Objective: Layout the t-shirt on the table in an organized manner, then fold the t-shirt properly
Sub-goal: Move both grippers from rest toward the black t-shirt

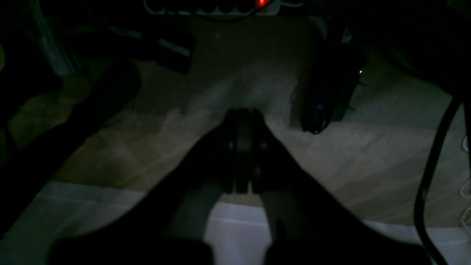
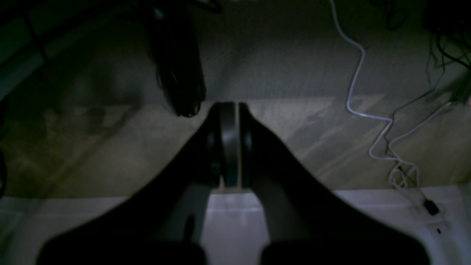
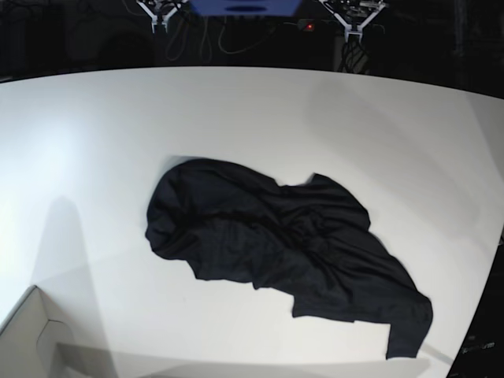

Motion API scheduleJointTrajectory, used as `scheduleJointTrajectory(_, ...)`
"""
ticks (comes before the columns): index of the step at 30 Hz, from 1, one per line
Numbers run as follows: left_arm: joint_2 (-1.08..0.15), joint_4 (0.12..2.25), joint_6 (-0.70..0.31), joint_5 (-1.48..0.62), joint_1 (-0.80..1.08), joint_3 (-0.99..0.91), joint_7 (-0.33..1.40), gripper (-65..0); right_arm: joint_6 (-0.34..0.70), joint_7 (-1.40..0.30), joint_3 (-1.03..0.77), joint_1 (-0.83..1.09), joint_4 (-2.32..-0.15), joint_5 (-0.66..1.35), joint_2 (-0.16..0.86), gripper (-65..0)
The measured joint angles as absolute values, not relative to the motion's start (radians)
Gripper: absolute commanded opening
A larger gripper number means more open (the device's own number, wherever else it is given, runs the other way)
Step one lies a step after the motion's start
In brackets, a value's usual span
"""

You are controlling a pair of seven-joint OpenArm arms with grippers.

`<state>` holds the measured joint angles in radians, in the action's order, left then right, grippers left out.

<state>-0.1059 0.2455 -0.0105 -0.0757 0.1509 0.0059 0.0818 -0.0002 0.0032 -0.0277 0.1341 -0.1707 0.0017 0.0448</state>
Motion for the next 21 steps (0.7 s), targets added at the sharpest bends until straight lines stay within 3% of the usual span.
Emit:
scheduleJointTrajectory(7, -0.153, 0.352, -0.007, -0.08, 0.308, 0.002, 0.083, -65.0, 0.004, -0.003, -0.031, 0.365, -0.483, 0.001, 0.121, -65.0)
scheduleJointTrajectory(11, -0.186, 0.585, -0.006, -0.088, 0.481, 0.001, 0.1, -65.0, 0.004, -0.016, -0.035, 0.541, -0.757, 0.005, 0.135, -65.0)
scheduleJointTrajectory(21, -0.339, 1.206, 0.007, -0.424, 0.79, -0.001, 0.102, -65.0, 0.006, -0.032, -0.078, 0.875, -1.417, 0.004, 0.148, -65.0)
